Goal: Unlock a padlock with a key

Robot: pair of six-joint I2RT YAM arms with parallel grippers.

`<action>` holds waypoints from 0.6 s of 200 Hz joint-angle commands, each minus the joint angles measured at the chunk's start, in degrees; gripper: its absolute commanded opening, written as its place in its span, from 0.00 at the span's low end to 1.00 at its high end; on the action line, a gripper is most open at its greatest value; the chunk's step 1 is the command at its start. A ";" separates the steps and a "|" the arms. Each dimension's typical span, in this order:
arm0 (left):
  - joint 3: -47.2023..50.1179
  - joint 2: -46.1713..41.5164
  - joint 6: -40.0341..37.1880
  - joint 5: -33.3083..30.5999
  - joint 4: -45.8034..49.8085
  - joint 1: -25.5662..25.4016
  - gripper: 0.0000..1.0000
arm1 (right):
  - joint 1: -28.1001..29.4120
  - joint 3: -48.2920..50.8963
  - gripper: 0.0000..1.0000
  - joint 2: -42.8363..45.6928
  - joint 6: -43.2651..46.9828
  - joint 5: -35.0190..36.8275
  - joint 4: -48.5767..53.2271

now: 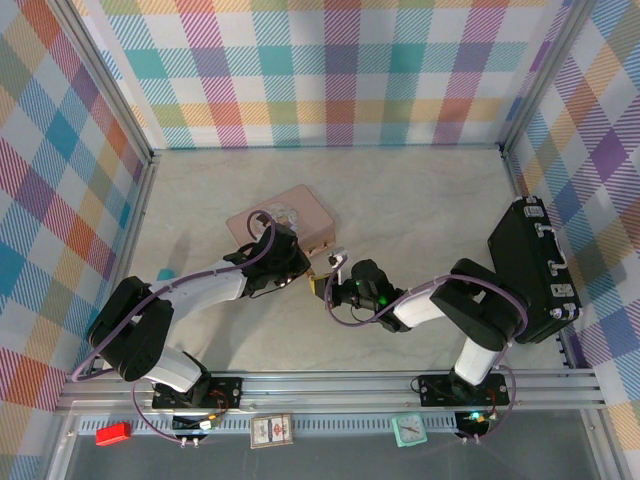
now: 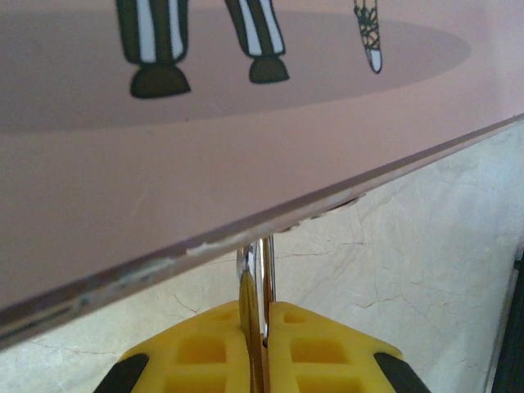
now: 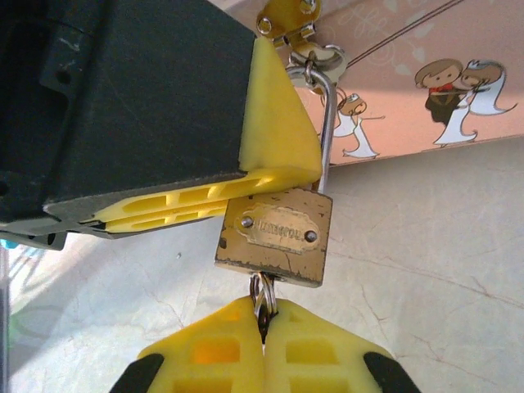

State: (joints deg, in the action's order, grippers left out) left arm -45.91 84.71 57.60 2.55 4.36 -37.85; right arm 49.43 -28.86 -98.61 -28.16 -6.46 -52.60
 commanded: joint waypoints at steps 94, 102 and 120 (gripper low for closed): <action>1.35 1.34 -1.79 4.57 -3.76 0.31 0.40 | -1.17 -1.37 0.00 -1.63 -2.90 -1.72 1.37; 1.58 1.25 -1.71 4.49 -3.86 0.54 0.41 | -1.18 -1.37 0.00 -1.64 -2.98 -1.72 1.41; 2.05 1.08 -1.62 4.22 -3.99 0.97 0.43 | -1.14 -1.42 0.00 -1.65 -3.16 -2.02 1.36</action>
State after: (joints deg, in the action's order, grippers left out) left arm -45.15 86.21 56.10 6.04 2.55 -37.54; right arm 48.69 -28.93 -99.68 -30.35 -8.05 -49.87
